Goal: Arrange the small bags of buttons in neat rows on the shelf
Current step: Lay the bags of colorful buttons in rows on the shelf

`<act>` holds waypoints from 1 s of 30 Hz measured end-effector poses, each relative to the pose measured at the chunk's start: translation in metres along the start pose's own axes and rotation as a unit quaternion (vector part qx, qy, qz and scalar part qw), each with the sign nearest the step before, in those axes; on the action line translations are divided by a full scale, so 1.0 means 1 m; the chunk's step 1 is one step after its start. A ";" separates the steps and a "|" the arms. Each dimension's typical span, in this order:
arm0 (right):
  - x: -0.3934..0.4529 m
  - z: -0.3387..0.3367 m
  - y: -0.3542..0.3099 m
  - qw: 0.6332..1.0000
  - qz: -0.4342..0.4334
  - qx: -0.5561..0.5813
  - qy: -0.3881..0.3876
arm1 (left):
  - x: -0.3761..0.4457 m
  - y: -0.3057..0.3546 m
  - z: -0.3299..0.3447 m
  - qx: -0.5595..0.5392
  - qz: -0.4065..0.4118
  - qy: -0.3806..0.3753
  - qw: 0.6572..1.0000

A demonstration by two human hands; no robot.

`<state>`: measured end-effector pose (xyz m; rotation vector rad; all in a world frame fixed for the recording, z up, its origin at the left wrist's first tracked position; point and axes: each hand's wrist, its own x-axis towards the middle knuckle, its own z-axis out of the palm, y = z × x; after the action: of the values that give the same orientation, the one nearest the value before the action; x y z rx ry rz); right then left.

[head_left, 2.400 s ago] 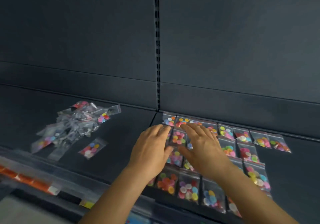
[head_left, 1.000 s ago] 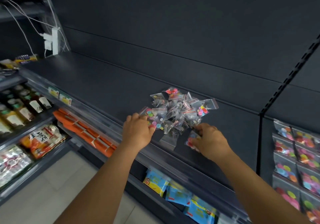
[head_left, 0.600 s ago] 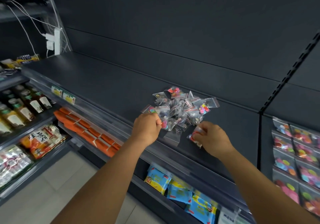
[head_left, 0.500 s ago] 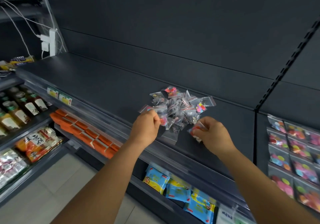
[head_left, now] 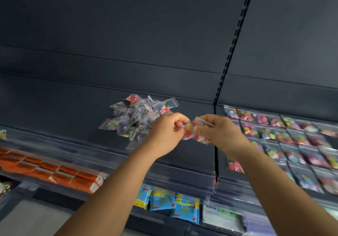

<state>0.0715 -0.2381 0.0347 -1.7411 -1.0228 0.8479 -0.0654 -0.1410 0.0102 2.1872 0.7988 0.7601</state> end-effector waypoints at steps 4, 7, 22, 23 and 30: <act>-0.012 -0.038 0.016 0.999 0.040 -0.014 0.033 | 0.010 0.033 0.034 -0.022 0.038 -0.023 0.999; -0.021 -0.072 0.027 0.996 0.057 -0.014 0.068 | 0.016 0.061 0.060 -0.074 0.007 -0.032 0.997; -0.056 -0.280 0.110 0.987 0.041 0.087 0.127 | 0.049 0.204 0.240 -0.230 -0.183 -0.040 0.955; -0.059 -0.294 0.115 0.985 0.047 0.102 0.128 | 0.051 0.210 0.250 -0.221 -0.184 -0.039 0.957; -0.075 -0.357 0.143 0.994 0.061 0.059 0.071 | 0.061 0.250 0.316 -0.236 -0.198 -0.131 0.942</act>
<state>0.3881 -0.4685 0.0323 -1.7485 -0.7649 0.8313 0.2741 -0.3664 0.0249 1.5865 0.7874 0.3931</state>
